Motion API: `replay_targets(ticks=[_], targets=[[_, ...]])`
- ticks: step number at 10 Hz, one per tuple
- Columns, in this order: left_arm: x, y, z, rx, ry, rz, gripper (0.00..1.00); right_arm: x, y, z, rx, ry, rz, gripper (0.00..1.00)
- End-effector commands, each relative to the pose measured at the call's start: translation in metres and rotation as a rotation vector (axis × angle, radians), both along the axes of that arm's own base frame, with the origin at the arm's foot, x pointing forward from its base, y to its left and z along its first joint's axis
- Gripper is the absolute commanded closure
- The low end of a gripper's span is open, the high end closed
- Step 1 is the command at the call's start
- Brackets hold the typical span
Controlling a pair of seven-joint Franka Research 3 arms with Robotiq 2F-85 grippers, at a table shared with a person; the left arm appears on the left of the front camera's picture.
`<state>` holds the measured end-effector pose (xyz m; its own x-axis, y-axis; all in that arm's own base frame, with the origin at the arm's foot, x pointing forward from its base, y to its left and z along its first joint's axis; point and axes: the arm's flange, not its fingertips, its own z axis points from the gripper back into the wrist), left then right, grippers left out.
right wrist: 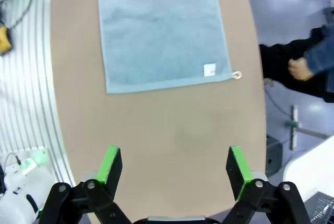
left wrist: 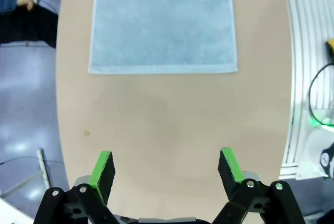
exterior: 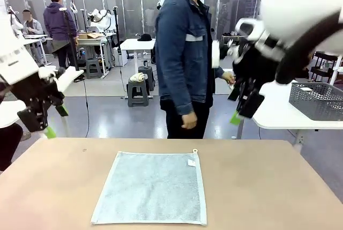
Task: Fold the towels and place them in the basket.
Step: When a person lays out a Towel with hook on the table, fold it in half twice.
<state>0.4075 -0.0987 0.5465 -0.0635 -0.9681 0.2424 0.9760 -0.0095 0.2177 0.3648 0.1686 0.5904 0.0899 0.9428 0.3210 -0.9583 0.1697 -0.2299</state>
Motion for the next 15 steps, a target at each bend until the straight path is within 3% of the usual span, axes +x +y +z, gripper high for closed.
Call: replay_targets(ticks=[1, 3, 5, 6, 11, 12, 15], targets=[[-0.002, 0.002, -0.018, 0.063, -0.02, 0.069, 0.0, 0.008, 0.007, -0.032, -0.059, 0.029, -0.044, 0.0], [-0.002, 0.017, -0.029, 0.071, -0.06, 0.107, 0.0, 0.017, 0.011, -0.059, -0.052, 0.081, -0.059, 0.0], [0.001, 0.022, -0.034, 0.067, -0.076, 0.116, 0.0, 0.022, 0.011, -0.067, -0.037, 0.126, -0.019, 0.0], [0.003, 0.019, -0.03, 0.06, -0.036, 0.084, 0.0, 0.016, 0.01, -0.068, -0.067, 0.092, -0.027, 0.0], [0.003, 0.019, -0.032, 0.045, -0.042, 0.071, 0.0, 0.017, 0.01, -0.068, -0.058, 0.099, -0.016, 0.0], [-0.009, -0.001, -0.045, 0.085, -0.053, 0.127, 0.0, 0.007, 0.023, -0.08, -0.095, 0.082, 0.01, 0.0], [-0.041, -0.047, -0.086, 0.117, -0.045, 0.087, 0.0, -0.02, 0.042, -0.115, -0.124, 0.089, 0.053, 0.0]])
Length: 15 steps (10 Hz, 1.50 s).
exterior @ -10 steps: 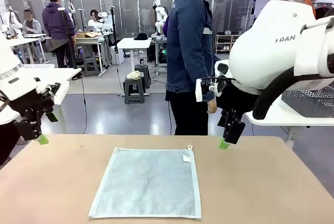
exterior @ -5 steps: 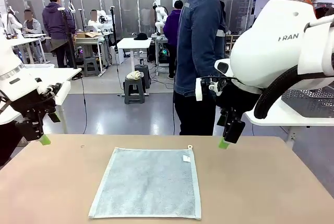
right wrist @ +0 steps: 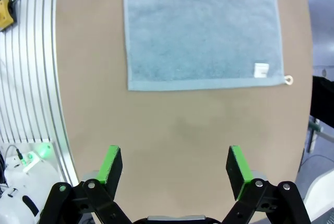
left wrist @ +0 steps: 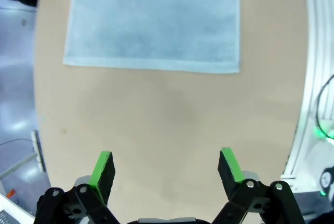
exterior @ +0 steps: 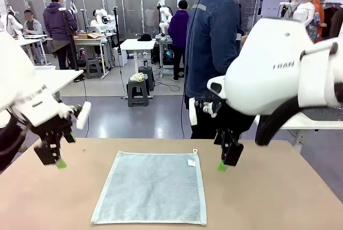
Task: Fold the towels and place them in the basket.
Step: When a person lays out a Towel with hook on the table, fold it in half twice.
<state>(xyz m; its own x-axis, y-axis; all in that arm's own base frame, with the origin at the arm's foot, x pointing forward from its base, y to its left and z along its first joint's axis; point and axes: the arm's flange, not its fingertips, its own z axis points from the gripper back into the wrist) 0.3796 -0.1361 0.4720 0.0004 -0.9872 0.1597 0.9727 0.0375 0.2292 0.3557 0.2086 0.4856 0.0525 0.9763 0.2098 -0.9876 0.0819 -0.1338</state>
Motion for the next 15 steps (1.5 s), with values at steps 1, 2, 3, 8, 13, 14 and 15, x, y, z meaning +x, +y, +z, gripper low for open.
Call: replay_targets(ticks=[1, 2, 3, 8, 13, 14, 15], targets=[[-0.02, -0.018, -0.026, 0.044, -0.024, 0.019, 0.0, -0.016, 0.006, -0.021, -0.026, -0.026, -0.011, 0.0], [-0.029, -0.025, -0.041, 0.055, -0.01, 0.018, 0.0, -0.021, 0.012, -0.033, -0.051, -0.02, -0.014, 0.0], [-0.037, -0.032, -0.056, 0.051, 0.0, 0.003, 0.0, -0.024, 0.016, -0.047, -0.011, 0.01, 0.017, 0.0], [-0.049, -0.042, -0.108, 0.075, 0.052, -0.015, 0.0, -0.032, 0.045, -0.1, -0.089, 0.0, -0.088, 0.0], [-0.062, -0.04, -0.152, 0.104, 0.064, -0.013, 0.0, -0.044, 0.066, -0.132, -0.165, -0.066, -0.077, 0.0], [-0.064, -0.04, -0.155, 0.108, 0.063, -0.006, 0.0, -0.045, 0.067, -0.136, -0.169, -0.061, -0.068, 0.0], [-0.065, -0.04, -0.158, 0.108, 0.057, -0.004, 0.0, -0.044, 0.066, -0.14, -0.165, -0.049, -0.057, 0.0]])
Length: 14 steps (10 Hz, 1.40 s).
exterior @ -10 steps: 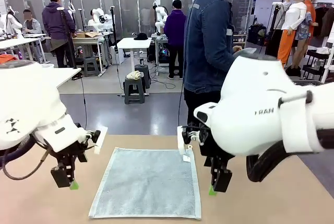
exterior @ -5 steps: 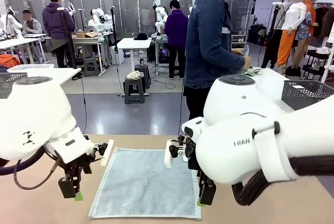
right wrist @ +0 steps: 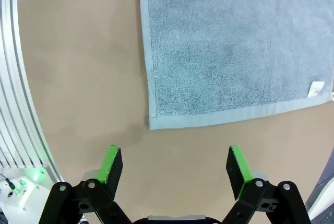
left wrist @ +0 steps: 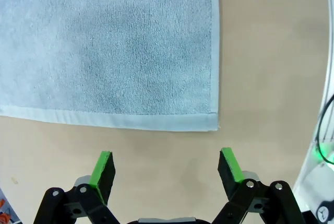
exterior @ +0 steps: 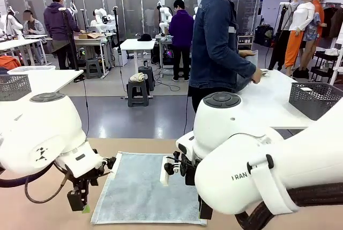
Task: Fold the towels and place them in the basket.
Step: When a person lays out a Towel with hook on the table, fold it in half twice.
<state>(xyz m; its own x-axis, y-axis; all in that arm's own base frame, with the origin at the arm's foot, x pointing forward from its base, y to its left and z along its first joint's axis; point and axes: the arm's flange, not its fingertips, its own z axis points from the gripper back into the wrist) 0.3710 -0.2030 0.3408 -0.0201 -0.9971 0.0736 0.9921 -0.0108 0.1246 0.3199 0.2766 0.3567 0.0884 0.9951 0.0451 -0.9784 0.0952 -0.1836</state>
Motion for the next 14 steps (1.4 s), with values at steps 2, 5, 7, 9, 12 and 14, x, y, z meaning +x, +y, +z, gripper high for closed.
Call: replay_targets(ticks=[2, 5, 7, 9, 12, 14], targets=[[-0.053, 0.028, -0.018, 0.006, -0.064, -0.016, 0.0, -0.005, -0.004, -0.007, 0.036, 0.005, 0.011, 0.0], [0.0, -0.002, -0.002, 0.0, -0.005, -0.005, 0.0, 0.0, 0.001, -0.004, 0.001, 0.006, 0.003, 0.0], [0.001, -0.002, -0.002, -0.001, -0.01, -0.007, 0.0, 0.001, 0.002, -0.006, 0.004, 0.007, 0.005, 0.0], [-0.011, -0.009, -0.012, 0.027, -0.011, 0.009, 0.0, -0.002, -0.001, -0.01, -0.009, -0.009, 0.02, 0.0], [-0.027, -0.017, -0.029, 0.041, 0.043, 0.018, 0.0, 0.002, -0.01, -0.028, -0.015, 0.006, 0.031, 0.0], [-0.033, -0.016, -0.041, 0.046, 0.06, 0.035, 0.0, 0.007, -0.014, -0.043, -0.028, 0.027, 0.05, 0.0]])
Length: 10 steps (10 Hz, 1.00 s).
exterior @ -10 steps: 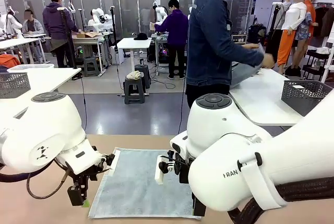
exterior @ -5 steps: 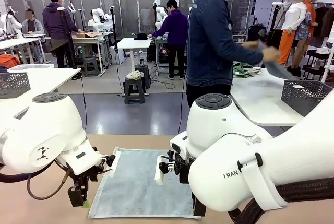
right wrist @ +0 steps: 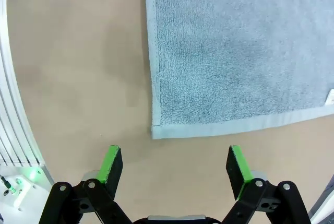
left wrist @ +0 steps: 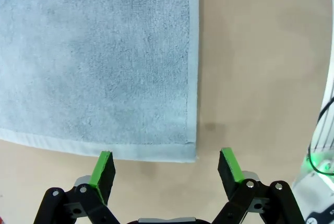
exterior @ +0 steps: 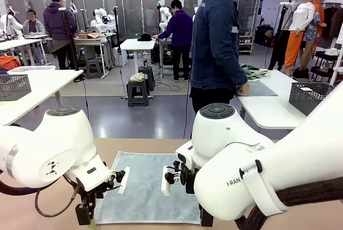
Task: Fold the towels and place them in the basket.
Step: When a person lays out a Towel with hook on the table, fold it in half twice.
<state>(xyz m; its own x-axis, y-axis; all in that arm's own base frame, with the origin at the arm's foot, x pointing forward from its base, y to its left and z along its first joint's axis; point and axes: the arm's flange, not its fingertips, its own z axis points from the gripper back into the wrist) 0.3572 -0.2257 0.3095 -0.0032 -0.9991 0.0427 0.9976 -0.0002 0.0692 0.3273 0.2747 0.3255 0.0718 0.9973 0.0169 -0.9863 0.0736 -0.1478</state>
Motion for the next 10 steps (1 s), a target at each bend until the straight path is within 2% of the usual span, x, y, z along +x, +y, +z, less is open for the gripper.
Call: replay_targets(ticks=[1, 7, 8, 9, 10], targets=[[-0.022, 0.007, -0.014, 0.019, 0.017, 0.015, 0.0, 0.001, -0.014, -0.019, -0.001, -0.002, 0.054, 0.0], [-0.029, 0.012, -0.024, 0.034, 0.024, -0.006, 0.0, 0.001, -0.015, -0.04, 0.012, 0.035, 0.045, 0.0], [-0.026, 0.011, -0.025, 0.043, 0.013, -0.006, 0.2, 0.003, -0.016, -0.041, 0.012, 0.024, 0.045, 0.2], [-0.026, 0.01, -0.025, 0.038, 0.011, 0.001, 0.16, 0.003, -0.016, -0.041, 0.014, 0.018, 0.042, 0.15], [-0.025, 0.009, -0.025, 0.042, 0.005, 0.003, 0.16, 0.003, -0.016, -0.04, 0.009, 0.012, 0.045, 0.15]])
